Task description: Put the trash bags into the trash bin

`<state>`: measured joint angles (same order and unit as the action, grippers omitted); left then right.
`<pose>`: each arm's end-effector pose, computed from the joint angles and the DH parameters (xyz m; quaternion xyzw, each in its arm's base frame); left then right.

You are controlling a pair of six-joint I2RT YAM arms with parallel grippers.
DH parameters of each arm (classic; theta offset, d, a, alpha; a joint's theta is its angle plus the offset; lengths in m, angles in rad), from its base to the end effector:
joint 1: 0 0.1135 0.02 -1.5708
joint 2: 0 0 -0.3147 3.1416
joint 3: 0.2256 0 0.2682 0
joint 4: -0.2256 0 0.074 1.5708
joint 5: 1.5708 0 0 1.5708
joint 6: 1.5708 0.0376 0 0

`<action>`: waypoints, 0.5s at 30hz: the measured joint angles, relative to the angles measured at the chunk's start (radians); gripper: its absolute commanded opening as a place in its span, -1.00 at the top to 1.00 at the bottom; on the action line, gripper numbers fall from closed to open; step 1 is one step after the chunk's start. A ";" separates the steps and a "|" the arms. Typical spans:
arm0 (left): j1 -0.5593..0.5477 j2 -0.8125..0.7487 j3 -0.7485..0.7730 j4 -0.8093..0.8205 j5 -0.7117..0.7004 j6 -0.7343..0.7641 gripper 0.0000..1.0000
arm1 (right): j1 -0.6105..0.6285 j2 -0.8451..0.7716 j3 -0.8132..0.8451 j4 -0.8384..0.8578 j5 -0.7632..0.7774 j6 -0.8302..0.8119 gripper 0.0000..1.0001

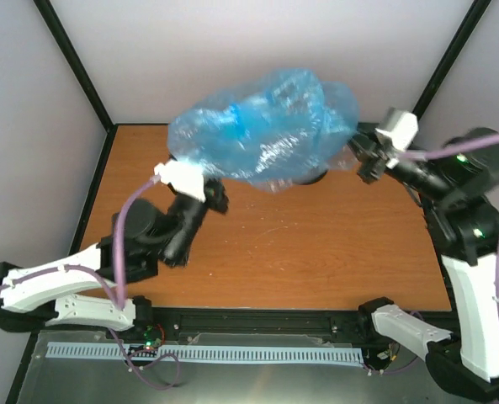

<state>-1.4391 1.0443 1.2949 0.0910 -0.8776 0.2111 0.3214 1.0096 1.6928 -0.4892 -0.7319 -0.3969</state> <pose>0.0540 -0.1871 0.5414 0.1480 0.6092 -0.2259 0.7457 0.1035 0.0609 0.6111 -0.4672 0.4583 0.2000 0.7292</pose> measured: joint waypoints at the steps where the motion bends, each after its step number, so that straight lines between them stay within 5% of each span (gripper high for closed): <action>1: 0.063 -0.010 -0.026 0.005 -0.030 -0.017 0.99 | 0.000 0.009 -0.031 0.026 0.028 0.011 0.94; 5: 0.345 -0.045 -0.145 -0.348 -0.050 -0.369 0.99 | 0.000 0.202 -0.110 -0.028 0.103 0.019 0.95; 10: 0.356 -0.242 -0.497 -0.590 0.204 -0.612 0.99 | 0.071 0.282 -0.582 -0.195 0.104 0.015 0.94; 15: 0.353 -0.356 -0.564 -0.648 0.437 -0.640 0.99 | 0.215 0.076 -0.607 -0.342 0.063 -0.011 0.94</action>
<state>-1.0859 0.6888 0.7311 -0.5568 -0.4408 -0.4290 0.5362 1.0859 1.0863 -0.8310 -0.6689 -0.4080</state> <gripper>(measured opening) 0.013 0.028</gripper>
